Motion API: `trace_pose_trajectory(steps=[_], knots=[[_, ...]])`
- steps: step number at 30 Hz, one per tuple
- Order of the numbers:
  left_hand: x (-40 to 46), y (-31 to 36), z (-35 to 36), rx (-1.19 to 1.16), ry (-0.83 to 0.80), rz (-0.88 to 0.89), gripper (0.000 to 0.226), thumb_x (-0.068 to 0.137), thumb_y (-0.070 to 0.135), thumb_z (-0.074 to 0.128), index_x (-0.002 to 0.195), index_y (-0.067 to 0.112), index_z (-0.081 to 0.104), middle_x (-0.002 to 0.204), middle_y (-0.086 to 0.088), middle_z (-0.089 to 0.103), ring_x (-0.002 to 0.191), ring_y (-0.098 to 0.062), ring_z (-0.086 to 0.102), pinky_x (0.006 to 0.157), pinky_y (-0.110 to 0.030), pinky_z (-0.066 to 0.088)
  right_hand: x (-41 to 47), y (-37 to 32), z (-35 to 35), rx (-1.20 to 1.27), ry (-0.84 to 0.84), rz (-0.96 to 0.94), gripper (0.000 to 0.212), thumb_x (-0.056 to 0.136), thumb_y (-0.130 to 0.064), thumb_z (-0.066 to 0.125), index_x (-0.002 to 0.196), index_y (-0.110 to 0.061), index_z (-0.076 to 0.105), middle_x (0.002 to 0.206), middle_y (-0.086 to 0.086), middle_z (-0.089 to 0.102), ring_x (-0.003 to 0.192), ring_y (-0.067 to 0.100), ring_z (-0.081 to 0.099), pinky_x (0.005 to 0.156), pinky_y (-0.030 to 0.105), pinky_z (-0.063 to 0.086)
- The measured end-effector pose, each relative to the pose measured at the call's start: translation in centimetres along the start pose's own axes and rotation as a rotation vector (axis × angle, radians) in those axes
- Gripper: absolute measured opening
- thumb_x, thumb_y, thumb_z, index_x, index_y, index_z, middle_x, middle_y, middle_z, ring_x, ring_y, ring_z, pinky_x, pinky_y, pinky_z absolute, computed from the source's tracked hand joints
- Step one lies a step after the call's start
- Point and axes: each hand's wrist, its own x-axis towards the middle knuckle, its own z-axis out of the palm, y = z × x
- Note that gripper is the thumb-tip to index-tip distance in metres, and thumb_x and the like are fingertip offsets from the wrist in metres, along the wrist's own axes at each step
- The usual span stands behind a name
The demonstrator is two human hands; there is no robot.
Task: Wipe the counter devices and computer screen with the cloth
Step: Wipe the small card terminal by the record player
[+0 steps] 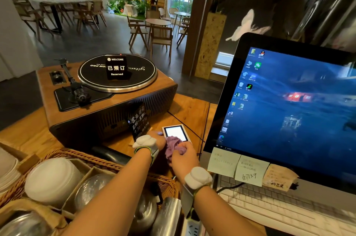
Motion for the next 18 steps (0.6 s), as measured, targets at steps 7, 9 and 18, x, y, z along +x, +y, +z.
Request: trace_pose_trajectory(steps=[7,9,18], knots=[[0.5,-0.5,-0.2,0.066,-0.03,0.018,0.044,0.086,0.014,0.07,0.128,0.003,0.061,0.13,-0.012,0.062,0.117,-0.029,0.06,0.1,-0.033,0.048,-0.1,0.2,1.5,0.045,0.143,0.069,0.044,0.093,-0.004,0.049,0.137,-0.009,0.045,0.136,0.022,0.048,0.123,0.039,0.05,0.099,0.038,0.044],[0.5,-0.3,-0.4,0.119,-0.03,0.03,0.045,0.088,0.017,0.068,0.129,0.002,0.059,0.134,-0.009,0.058,0.122,-0.029,0.056,0.106,-0.033,0.043,0.0,-0.1,1.4,0.066,0.156,0.099,0.052,0.093,-0.003,0.047,0.144,-0.011,0.038,0.144,0.023,0.037,0.131,0.04,0.042,0.106,0.038,0.039],[1.0,-0.4,-0.6,0.096,-0.05,-0.014,0.052,0.082,0.017,0.074,0.13,0.003,0.059,0.134,-0.014,0.058,0.121,-0.034,0.058,0.105,-0.041,0.046,0.7,-1.3,1.4,0.135,0.253,0.125,0.055,0.092,0.003,0.05,0.144,-0.01,0.038,0.151,0.019,0.026,0.134,0.035,0.039,0.107,0.033,0.035]])
